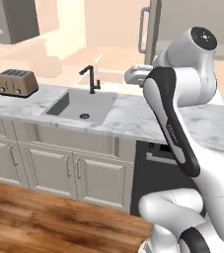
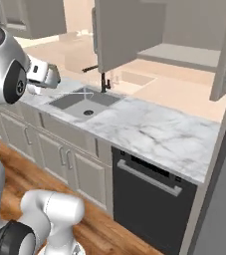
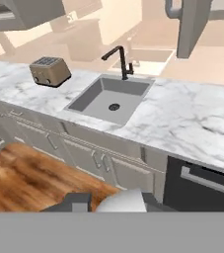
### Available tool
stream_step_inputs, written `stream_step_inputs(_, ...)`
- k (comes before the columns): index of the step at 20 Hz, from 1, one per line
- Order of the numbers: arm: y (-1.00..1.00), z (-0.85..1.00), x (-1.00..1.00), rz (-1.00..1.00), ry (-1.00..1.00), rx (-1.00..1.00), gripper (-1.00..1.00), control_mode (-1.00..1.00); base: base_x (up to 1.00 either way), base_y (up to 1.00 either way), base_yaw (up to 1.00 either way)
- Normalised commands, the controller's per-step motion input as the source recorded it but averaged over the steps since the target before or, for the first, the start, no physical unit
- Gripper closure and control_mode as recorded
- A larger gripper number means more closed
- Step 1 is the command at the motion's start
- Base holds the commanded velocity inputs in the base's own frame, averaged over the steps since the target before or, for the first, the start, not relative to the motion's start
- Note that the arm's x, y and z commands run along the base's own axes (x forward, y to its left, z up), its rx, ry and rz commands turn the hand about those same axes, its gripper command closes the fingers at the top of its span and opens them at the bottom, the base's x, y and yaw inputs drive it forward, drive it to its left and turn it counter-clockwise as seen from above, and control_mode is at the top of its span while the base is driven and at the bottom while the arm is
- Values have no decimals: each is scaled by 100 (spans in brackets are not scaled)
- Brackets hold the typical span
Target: Open the cabinet and move the ladle to the pot. Then close the cabinet.
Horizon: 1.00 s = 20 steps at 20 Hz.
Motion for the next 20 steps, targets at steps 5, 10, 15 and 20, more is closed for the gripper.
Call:
stream_step_inputs(5,0,0,0,0,0,0,100,100,-8,33,55)
stream_step_inputs(10,0,0,0,0,0,0,100,100,-9,29,56)
stream_step_inputs(15,0,0,0,0,0,0,100,100,-2,28,56)
stream_step_inputs(20,0,0,0,0,0,0,100,100,0,28,56)
